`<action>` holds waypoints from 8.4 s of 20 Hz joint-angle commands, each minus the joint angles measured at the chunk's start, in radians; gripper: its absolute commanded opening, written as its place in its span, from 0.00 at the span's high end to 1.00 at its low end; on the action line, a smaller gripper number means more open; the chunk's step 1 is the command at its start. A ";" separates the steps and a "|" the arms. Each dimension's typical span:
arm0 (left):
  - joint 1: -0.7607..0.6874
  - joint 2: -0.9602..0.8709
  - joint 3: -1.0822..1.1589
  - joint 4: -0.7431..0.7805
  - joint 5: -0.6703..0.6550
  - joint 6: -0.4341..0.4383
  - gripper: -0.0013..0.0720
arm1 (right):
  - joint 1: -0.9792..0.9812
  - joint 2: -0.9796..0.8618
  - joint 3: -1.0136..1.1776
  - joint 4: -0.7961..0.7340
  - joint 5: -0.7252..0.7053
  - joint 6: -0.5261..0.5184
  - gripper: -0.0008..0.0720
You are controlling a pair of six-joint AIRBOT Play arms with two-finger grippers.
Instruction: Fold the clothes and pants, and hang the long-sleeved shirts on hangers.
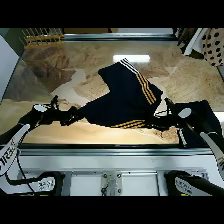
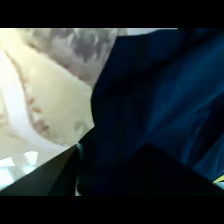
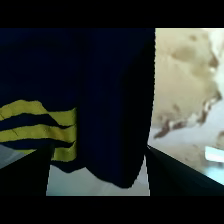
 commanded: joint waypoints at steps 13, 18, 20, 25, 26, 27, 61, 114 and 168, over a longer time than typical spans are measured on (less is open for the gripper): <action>0.181 0.513 0.593 -0.018 -0.223 0.010 0.98 | 0.056 0.350 0.609 -0.097 0.197 -0.058 0.95; 0.187 0.764 0.830 -0.011 -0.206 0.009 0.98 | 0.056 0.594 0.687 -0.099 0.328 0.121 0.95; 0.187 0.835 0.845 -0.012 -0.203 0.008 0.98 | 0.056 0.654 0.687 -0.102 0.433 0.209 0.95; 0.186 0.845 0.736 -0.015 -0.204 -0.048 0.98 | 0.059 0.629 0.657 -0.102 0.667 0.435 0.95; 0.184 0.809 0.697 -0.022 -0.204 -0.048 0.98 | 0.059 0.595 0.630 -0.102 0.686 0.435 0.95; 0.169 0.754 0.657 -0.021 -0.199 -0.048 0.98 | 0.060 0.553 0.592 -0.101 0.685 0.425 0.95; 0.027 0.174 -0.190 0.184 -0.058 -0.130 0.08 | -0.055 0.335 0.262 -0.192 0.157 0.087 0.19; 0.198 0.756 0.887 0.209 -0.285 -0.183 0.98 | -0.014 0.607 0.771 -0.219 0.750 0.508 0.95; -0.081 0.453 -0.007 0.394 0.002 -0.168 0.34 | -0.197 0.094 0.167 0.046 0.249 -0.175 0.01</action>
